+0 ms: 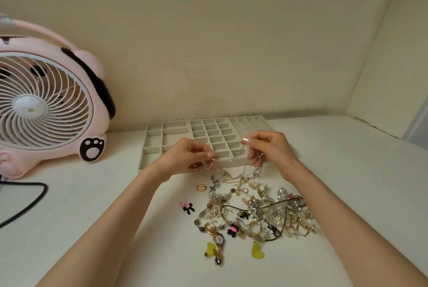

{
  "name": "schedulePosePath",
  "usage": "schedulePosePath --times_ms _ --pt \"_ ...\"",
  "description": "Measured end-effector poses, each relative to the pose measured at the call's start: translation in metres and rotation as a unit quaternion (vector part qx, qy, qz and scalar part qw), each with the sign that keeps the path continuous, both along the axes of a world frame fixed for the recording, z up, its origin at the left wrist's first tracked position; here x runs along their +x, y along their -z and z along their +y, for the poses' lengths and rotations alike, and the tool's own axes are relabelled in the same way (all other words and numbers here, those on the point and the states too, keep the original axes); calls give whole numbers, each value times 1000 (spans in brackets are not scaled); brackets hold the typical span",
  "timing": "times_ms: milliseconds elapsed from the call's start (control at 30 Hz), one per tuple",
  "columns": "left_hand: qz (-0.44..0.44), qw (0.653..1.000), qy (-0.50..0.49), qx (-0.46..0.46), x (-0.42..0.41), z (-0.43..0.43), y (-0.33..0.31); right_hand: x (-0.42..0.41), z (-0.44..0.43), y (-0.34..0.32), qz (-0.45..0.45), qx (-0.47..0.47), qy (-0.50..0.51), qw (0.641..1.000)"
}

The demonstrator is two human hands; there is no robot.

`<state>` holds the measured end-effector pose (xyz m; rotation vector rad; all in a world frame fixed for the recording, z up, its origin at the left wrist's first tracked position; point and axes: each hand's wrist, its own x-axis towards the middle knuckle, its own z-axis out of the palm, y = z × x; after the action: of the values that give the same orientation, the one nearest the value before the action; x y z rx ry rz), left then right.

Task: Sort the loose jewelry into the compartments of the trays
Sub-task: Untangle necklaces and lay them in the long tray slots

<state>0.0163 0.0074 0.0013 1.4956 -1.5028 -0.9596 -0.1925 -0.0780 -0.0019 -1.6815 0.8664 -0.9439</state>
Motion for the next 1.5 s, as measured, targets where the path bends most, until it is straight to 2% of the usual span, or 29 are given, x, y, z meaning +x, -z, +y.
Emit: schedulePosePath --times_ms 167,267,400,500,633,700,800,967,1167,1367,1500 --pt "47 997 56 6 5 2 -3 4 3 5 104 -61 -16 993" --pt "43 998 37 -14 4 1 -3 6 4 10 176 -126 11 976" --pt "21 999 15 -39 1 1 -5 13 12 9 219 -215 49 950" --pt "28 998 15 -54 -3 2 -6 18 19 4 189 -211 8 959" --pt "72 995 16 -74 -6 3 -6 24 26 2 120 -76 -129 981" --pt "89 992 15 -86 -5 2 -6 26 27 4 116 -43 -151 981" --pt "92 992 9 -91 -4 1 -5 26 27 4 134 -63 -133 980" --pt "95 993 19 -64 -1 0 -5 23 24 3 91 -61 -88 990" --pt "61 995 74 -28 4 0 -2 21 21 0 48 -76 -53 995" --pt "2 998 56 -26 5 -3 1 22 21 1 9 -99 -49 994" --pt "-1 998 49 -30 4 -4 2 21 19 1 10 -112 -32 993"
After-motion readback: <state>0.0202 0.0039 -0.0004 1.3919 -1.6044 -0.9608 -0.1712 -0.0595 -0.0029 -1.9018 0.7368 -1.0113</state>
